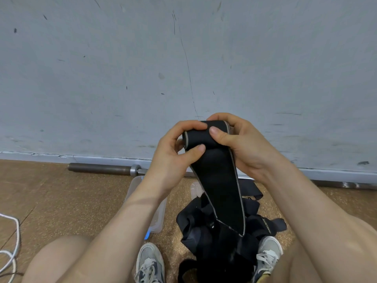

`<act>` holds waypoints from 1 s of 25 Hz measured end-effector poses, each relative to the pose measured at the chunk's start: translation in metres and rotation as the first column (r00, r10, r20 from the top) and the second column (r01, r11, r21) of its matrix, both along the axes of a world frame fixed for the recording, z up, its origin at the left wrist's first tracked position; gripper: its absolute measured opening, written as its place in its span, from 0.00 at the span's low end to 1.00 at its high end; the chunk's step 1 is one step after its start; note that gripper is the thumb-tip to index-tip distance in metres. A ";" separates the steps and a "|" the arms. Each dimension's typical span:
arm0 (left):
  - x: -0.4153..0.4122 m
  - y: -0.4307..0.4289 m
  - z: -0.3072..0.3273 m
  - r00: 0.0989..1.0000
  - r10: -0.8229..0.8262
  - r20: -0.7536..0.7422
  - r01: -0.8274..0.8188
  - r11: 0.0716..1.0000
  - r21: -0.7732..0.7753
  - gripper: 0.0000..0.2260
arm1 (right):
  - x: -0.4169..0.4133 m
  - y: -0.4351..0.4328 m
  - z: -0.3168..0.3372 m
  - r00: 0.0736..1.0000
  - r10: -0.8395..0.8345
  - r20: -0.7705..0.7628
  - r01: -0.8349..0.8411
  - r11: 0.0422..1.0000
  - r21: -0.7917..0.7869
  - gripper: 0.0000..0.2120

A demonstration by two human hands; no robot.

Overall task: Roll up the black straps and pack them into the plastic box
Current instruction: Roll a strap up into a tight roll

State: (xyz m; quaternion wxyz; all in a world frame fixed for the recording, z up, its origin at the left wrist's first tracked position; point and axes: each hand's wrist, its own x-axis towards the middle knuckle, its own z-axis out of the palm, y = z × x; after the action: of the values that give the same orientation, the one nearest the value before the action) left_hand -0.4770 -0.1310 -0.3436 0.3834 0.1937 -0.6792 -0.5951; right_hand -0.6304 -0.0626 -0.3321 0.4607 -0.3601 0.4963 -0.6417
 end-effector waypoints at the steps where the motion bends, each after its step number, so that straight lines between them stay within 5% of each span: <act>1: 0.001 -0.001 0.001 0.999 -0.054 0.008 0.053 0.994 0.092 0.17 | -0.002 0.000 0.000 1.000 -0.010 -0.007 0.010 1.000 -0.016 0.11; 3: -0.001 0.000 0.003 0.998 -0.049 0.046 0.035 0.964 0.264 0.20 | -0.003 0.001 -0.001 0.997 -0.018 -0.073 0.015 0.999 -0.045 0.13; 6: -0.001 -0.001 0.003 0.992 0.044 0.118 -0.074 0.962 0.262 0.23 | 0.002 0.003 0.001 0.975 0.008 -0.220 -0.016 0.999 -0.034 0.13; 9: 0.002 -0.003 0.003 0.994 0.071 0.078 -0.088 0.966 0.245 0.16 | 0.006 0.005 0.006 0.991 0.095 -0.091 -0.089 0.993 0.071 0.04; 12: 0.001 -0.002 0.000 0.990 0.098 0.104 -0.117 0.974 0.192 0.14 | 0.003 0.002 0.002 0.995 0.072 -0.075 -0.059 0.985 0.164 0.10; 15: 0.000 -0.003 -0.002 0.998 0.029 0.056 -0.042 0.971 0.237 0.14 | 0.002 0.000 -0.002 0.988 -0.019 -0.150 0.027 0.998 0.050 0.03; 18: 0.001 -0.004 0.003 0.998 -0.034 0.058 0.012 0.938 0.347 0.17 | 0.002 0.001 -0.004 0.967 -0.049 -0.249 0.048 0.999 -0.009 0.08; 22: 0.001 -0.006 0.003 0.995 0.053 0.090 -0.073 0.968 0.240 0.12 | 0.009 0.004 -0.001 0.991 0.052 -0.127 -0.042 0.996 0.079 0.07; 25: 0.001 -0.003 0.001 0.989 0.105 0.108 -0.121 0.981 0.152 0.13 | 0.008 0.002 0.000 0.992 0.087 -0.095 -0.065 0.975 0.212 0.18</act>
State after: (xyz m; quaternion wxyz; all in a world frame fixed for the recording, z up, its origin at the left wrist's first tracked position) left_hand -0.4759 -0.1338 -0.3427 0.3655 0.2914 -0.6360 -0.6141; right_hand -0.6227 -0.0602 -0.3320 0.4937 -0.3613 0.5699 -0.5485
